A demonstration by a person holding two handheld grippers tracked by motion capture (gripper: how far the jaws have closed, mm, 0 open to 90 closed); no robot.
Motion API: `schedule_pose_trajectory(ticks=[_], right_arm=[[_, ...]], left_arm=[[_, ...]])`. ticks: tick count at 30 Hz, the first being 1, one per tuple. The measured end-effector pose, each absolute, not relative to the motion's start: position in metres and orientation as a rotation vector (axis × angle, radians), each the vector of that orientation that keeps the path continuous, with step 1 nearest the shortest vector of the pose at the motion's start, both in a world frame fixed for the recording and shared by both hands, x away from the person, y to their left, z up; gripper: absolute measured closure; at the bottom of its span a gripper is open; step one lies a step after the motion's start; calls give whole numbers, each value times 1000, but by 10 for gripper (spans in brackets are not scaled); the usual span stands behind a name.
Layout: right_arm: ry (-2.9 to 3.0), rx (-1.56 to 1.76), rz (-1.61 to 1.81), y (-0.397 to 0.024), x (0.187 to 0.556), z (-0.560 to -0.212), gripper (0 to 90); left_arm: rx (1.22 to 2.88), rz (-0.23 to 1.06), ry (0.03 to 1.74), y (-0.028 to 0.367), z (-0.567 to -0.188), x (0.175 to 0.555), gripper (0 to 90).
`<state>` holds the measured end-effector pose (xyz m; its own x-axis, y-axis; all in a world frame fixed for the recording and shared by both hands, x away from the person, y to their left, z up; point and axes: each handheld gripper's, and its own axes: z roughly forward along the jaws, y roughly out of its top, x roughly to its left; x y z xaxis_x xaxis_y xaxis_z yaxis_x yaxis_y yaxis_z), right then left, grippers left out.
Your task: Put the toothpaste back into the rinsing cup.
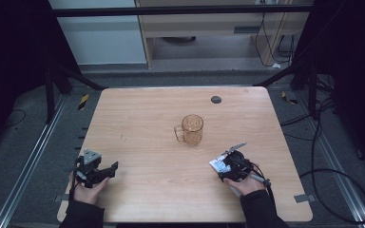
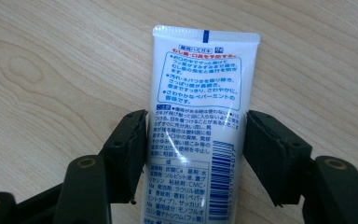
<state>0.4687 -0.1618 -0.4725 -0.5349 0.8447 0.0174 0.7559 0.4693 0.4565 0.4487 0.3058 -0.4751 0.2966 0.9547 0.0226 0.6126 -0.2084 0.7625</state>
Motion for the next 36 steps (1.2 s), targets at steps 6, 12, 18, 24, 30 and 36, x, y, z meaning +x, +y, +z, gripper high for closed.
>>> schedule_pose_trajectory(ticks=[6,12,18,24,30,36], right_arm=[[2498,1385,618,-161,468,-473,400],[2490,1385,604,-160,468,-475,398],[2485,1399,592,-159,468,-476,410],[2478,1418,575,-157,468,-474,501],[2479,1426,589,-159,466,-465,649],[2510,1441,644,-167,462,-458,718]], left_arm=[[1920,674,1395,305,-475,449,272],[1920,672,1397,305,-476,449,272],[1921,671,1397,305,-476,449,272],[1922,670,1398,305,-476,449,272],[1923,669,1398,305,-476,449,272],[1924,668,1398,305,-475,449,272]])
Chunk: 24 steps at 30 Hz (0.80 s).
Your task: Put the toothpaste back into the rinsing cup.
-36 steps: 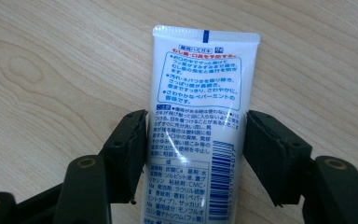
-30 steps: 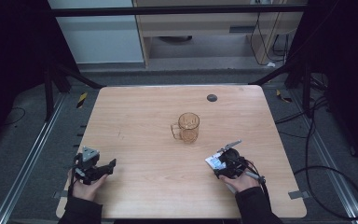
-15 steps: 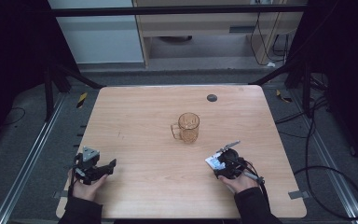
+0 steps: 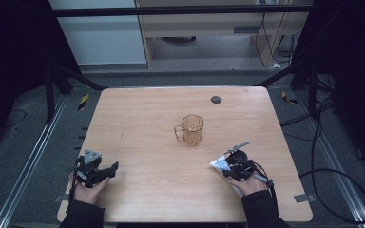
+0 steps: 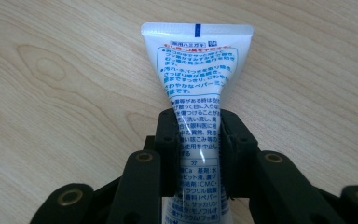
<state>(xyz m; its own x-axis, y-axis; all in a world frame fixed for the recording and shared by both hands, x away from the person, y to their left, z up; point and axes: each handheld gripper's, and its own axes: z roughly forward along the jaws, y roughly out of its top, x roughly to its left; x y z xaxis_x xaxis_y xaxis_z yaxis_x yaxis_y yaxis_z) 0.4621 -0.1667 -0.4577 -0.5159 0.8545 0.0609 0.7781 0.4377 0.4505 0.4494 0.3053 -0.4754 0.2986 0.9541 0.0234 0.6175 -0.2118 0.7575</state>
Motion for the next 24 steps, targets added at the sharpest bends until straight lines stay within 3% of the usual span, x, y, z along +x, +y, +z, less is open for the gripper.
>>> schedule_pose_trajectory(ticks=[24], right_arm=[[1995,1299,1306,-178,449,-392,736]], left_arm=[[1917,675,1403,305,-475,449,272]])
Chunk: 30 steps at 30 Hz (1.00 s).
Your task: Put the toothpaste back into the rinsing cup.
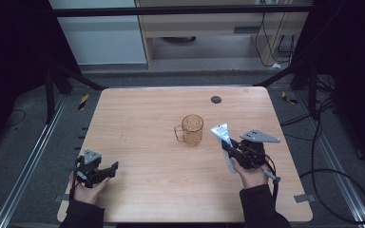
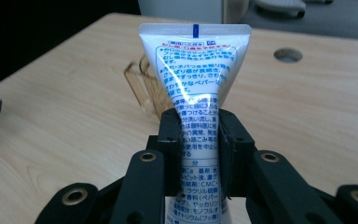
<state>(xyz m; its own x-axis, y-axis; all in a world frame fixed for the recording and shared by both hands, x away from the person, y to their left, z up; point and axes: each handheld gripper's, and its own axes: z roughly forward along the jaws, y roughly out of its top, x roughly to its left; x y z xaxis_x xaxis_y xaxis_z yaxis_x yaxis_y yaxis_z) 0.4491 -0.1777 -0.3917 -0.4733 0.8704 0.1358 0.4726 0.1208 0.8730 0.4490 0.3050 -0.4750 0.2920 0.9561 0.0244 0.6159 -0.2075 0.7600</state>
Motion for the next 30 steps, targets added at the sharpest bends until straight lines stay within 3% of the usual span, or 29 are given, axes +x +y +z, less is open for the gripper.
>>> schedule_pose_trajectory(ticks=[16,30], right_arm=[[1647,1219,1530,-154,471,-362,736],[1538,1229,1566,-131,507,-365,735]], left_arm=[[1910,672,1405,306,-475,449,273],[1907,668,1408,306,-475,449,273]])
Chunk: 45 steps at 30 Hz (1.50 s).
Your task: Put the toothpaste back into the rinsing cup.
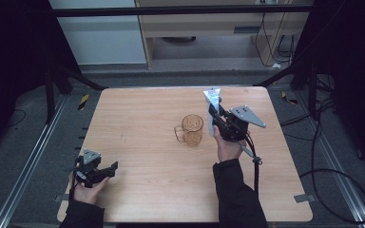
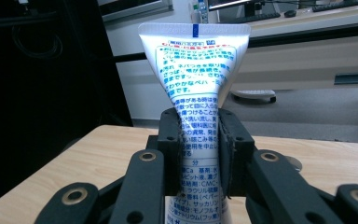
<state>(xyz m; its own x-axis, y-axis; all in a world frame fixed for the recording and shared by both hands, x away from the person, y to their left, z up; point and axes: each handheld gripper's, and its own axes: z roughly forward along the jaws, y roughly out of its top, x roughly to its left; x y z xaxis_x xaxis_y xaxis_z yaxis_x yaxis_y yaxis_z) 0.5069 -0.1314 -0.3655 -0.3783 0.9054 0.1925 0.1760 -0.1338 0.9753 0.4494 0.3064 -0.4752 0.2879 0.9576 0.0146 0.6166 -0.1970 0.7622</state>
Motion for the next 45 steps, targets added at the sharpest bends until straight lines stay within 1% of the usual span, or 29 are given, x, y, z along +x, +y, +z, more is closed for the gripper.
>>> schedule_pose_trajectory(ticks=[10,17,28,35,45], right_arm=[[1487,1237,1618,-112,536,-368,734],[1460,1225,1627,-101,548,-370,733],[1484,1244,1616,-82,573,-392,731],[1511,1264,1603,-75,581,-408,730],[1575,1276,1554,-68,587,-421,727]], left_arm=[[1905,665,1408,307,-475,449,274],[1903,664,1409,307,-475,449,274],[1905,661,1409,307,-475,450,273],[1904,662,1410,307,-476,450,274],[1903,660,1411,308,-475,450,274]])
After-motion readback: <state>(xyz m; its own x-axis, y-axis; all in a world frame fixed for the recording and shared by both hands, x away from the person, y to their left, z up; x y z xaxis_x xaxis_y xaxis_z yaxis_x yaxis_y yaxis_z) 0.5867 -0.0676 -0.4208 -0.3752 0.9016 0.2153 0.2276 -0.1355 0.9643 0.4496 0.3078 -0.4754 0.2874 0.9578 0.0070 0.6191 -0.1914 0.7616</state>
